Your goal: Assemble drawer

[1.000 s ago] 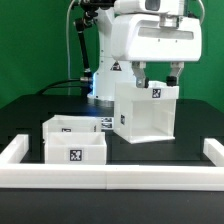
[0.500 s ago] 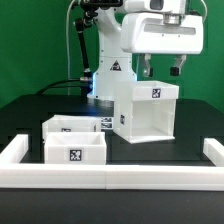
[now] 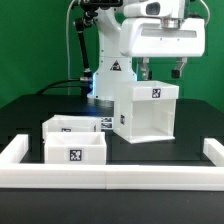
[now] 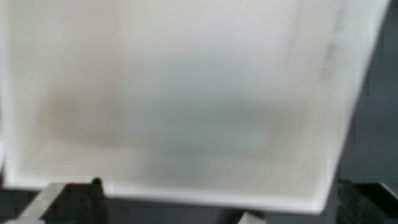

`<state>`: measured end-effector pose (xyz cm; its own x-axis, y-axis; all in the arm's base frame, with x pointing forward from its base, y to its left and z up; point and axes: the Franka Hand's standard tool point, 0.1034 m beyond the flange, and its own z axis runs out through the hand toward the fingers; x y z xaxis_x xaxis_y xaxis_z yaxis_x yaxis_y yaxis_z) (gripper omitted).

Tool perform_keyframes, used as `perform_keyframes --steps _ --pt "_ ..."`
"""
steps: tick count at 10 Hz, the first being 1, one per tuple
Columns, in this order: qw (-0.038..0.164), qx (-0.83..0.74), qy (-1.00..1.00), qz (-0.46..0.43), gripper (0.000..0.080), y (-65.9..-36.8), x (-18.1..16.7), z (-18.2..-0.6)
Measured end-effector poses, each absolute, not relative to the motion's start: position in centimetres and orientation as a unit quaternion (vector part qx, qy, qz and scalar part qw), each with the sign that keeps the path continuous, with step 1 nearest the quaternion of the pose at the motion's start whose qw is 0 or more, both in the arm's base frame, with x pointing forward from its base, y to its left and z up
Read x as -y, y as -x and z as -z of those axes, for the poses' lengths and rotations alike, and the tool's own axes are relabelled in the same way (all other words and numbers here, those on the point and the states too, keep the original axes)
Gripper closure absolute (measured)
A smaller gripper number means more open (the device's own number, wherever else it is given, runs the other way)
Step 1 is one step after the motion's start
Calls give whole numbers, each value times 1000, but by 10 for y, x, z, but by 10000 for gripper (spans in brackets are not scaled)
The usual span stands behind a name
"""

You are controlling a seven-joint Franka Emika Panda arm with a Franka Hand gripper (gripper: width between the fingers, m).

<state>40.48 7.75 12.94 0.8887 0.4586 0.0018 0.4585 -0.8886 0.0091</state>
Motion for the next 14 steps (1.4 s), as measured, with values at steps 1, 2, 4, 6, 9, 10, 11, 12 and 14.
perform_keyframes --steps 1,2,4,6,9,10,11,12,14 --pt "5 -243 -970 2 150 -396 -82 -127" --pt "4 -246 -969 6 150 -391 -85 -124" --pt "-5 -239 -971 10 150 -381 -89 -116" --pt "-13 -228 -974 14 150 -378 -93 -108" --pt "-35 -201 -979 18 150 -379 -93 -107" --pt "-35 -200 -979 19 270 -379 -93 -107" --pt "-35 -200 -979 19 270 -379 -92 -107" --pt "-35 -200 -979 20 408 -379 -92 -107" --pt "-35 -200 -979 20 545 -379 -92 -107"
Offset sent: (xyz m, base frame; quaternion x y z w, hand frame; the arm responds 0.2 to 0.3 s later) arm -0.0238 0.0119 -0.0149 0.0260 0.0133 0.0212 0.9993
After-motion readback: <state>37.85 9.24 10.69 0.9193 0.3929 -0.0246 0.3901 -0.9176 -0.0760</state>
